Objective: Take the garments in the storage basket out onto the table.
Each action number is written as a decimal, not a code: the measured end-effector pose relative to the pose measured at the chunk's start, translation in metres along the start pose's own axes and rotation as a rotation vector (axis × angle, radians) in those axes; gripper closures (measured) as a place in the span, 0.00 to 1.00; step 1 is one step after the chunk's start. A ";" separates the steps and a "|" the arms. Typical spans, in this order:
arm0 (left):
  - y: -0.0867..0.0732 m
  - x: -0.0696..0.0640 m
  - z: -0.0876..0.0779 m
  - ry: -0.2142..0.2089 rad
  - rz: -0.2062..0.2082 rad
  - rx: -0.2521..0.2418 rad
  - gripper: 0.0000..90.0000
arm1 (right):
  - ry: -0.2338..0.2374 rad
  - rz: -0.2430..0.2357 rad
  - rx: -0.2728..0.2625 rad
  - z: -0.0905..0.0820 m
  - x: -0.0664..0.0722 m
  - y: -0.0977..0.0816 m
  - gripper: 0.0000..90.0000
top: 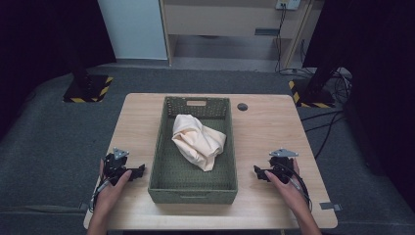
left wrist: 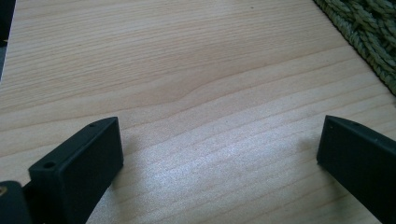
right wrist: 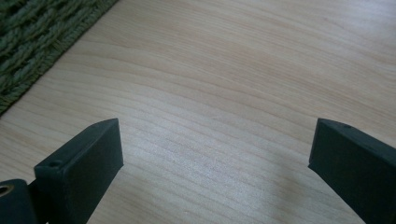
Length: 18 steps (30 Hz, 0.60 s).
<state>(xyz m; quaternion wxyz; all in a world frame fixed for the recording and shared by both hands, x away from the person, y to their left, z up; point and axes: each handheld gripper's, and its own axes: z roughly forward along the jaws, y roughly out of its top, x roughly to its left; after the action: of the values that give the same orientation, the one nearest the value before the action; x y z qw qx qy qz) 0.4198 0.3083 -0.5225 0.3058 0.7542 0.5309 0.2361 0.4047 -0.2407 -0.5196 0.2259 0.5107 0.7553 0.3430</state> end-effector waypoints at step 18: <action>0.000 0.000 0.000 0.000 0.000 0.000 0.00 | 0.015 -0.053 -0.054 -0.043 0.010 0.020 0.03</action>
<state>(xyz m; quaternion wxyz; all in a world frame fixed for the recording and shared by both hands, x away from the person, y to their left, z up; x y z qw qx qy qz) 0.4198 0.3083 -0.5225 0.3057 0.7543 0.5309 0.2362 0.3836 -0.2389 -0.4758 0.2427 0.4817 0.7607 0.3611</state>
